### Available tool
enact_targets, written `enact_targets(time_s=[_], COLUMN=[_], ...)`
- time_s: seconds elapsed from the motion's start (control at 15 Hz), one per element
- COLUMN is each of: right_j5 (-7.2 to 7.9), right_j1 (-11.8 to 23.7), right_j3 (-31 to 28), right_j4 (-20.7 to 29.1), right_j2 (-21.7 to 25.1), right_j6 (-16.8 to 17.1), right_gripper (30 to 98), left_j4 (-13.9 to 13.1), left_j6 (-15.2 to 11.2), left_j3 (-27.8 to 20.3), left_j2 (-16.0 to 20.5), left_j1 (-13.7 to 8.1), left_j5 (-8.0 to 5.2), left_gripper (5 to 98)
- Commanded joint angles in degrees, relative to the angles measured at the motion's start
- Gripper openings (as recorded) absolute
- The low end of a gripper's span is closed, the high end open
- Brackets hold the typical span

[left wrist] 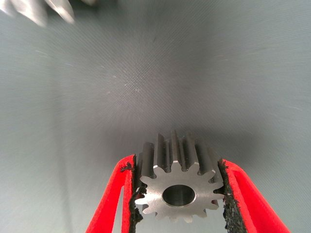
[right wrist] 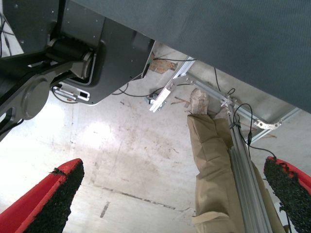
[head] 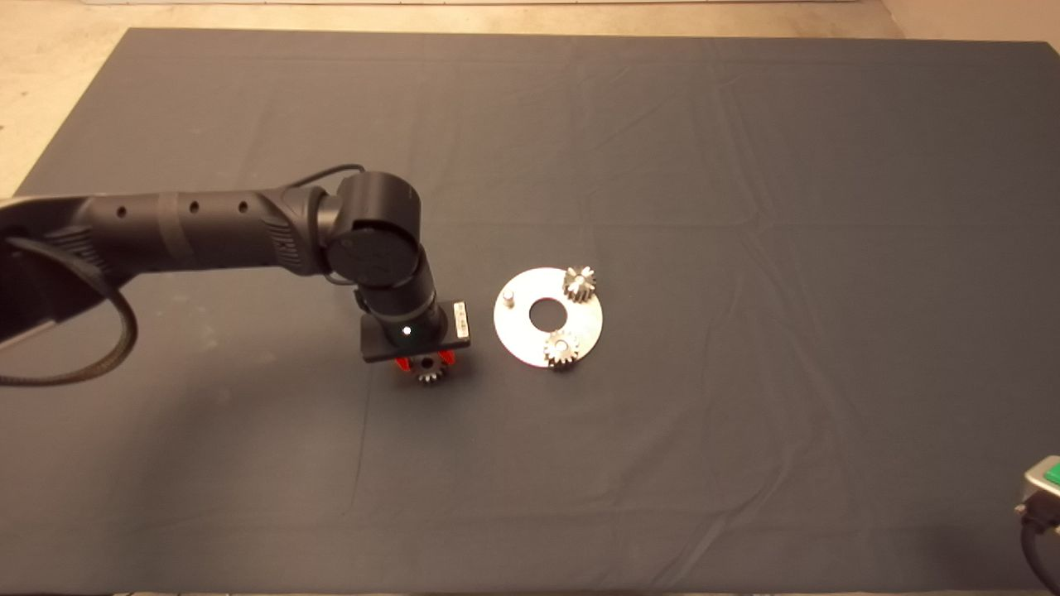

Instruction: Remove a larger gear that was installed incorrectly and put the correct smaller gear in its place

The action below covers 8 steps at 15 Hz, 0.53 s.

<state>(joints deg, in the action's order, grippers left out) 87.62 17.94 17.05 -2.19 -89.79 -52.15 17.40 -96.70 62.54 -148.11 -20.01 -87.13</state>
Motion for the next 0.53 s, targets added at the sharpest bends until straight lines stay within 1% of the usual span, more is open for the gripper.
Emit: enact_targets(time_s=[0.0,0.13,0.27,0.47], right_j5=[7.21,7.21,7.19,7.21], right_j1=[-1.1,-1.2,-1.2,-1.2], right_j3=[-0.1,-0.1,-0.1,-0.1], right_j4=[-2.5,-3.0,-3.1,-3.1], right_j2=[-1.5,-1.8,-1.8,-1.8], right_j6=[0.0,0.0,0.0,0.0], right_gripper=[97.7,97.7,97.7,97.7], left_j4=[-5.7,-6.3,-6.2,-5.7], left_j6=[1.3,1.4,1.4,1.4], left_j3=[-0.4,-0.5,-0.3,2.8], left_j2=[-1.9,-1.9,-2.3,-5.0], left_j1=[-6.3,-6.3,-6.3,-5.7], left_j5=[-3.58,-3.58,-3.22,-3.22], left_gripper=[33.0,32.9,32.9,32.9])
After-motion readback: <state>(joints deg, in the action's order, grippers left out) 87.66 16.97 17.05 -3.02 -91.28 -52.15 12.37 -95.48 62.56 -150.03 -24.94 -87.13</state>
